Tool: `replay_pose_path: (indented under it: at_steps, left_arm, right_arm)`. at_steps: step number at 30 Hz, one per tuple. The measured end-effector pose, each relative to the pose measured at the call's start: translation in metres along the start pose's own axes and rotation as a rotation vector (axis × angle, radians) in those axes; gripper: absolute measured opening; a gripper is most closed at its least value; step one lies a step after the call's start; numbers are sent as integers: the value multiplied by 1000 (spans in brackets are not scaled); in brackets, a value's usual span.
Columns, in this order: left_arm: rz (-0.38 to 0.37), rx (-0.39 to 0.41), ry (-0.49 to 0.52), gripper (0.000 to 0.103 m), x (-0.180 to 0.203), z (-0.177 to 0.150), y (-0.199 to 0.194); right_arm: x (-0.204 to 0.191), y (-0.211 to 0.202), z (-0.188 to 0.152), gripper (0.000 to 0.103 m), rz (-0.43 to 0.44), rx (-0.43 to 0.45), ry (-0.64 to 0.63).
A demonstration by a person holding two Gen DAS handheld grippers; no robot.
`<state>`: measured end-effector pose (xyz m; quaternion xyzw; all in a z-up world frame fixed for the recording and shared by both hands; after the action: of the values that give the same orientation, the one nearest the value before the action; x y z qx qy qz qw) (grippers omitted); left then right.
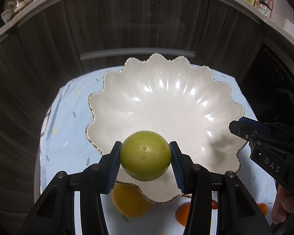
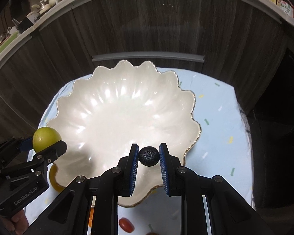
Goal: Organize fruits
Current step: 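Carry the pomelo and blueberry over the white bowl with both tools, then open both tools to drop the pomelo and blueberry into the bowl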
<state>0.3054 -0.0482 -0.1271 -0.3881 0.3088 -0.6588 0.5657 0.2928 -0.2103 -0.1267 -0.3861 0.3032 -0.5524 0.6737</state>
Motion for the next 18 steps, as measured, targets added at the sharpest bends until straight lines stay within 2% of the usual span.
replay_pose_path:
  at_steps: [3, 7, 8, 9, 11, 16, 18]
  left_arm:
    - [-14, -22, -12, 48, -1, -3, 4]
    - [-10, -30, -8, 48, -1, -7, 6]
    - [-6, -27, -7, 53, -1, -7, 6]
    - [-3, -17, -8, 63, -2, -7, 5]
    - [0, 9, -7, 71, -2, -5, 0]
    - [25, 46, 0, 76, -3, 0, -11]
    - [36, 59, 3, 82, -4, 0, -16]
  right_arm:
    - [-1, 4, -2, 23, 2, -12, 5]
    - [0, 3, -4, 43, -13, -9, 10]
    - [0, 2, -4, 47, -22, -8, 11]
    - [0, 1, -5, 50, -29, -6, 13]
    - [1, -1, -5, 55, -34, -3, 19]
    - [2, -9, -5, 61, -51, 8, 22]
    - [2, -13, -5, 64, -67, 18, 18]
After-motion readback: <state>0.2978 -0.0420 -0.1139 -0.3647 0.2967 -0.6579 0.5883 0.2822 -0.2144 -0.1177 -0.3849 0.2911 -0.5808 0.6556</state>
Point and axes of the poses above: each gripper's, at about its wrist camera, not at the fingertips, and y roughly the way its jaws point, x to its right, z to its top, the point moved 3 cm from there along y, roughly the way its jaws point, and after that the axes turned 13 degrees about -y, right-handed, at the moved point
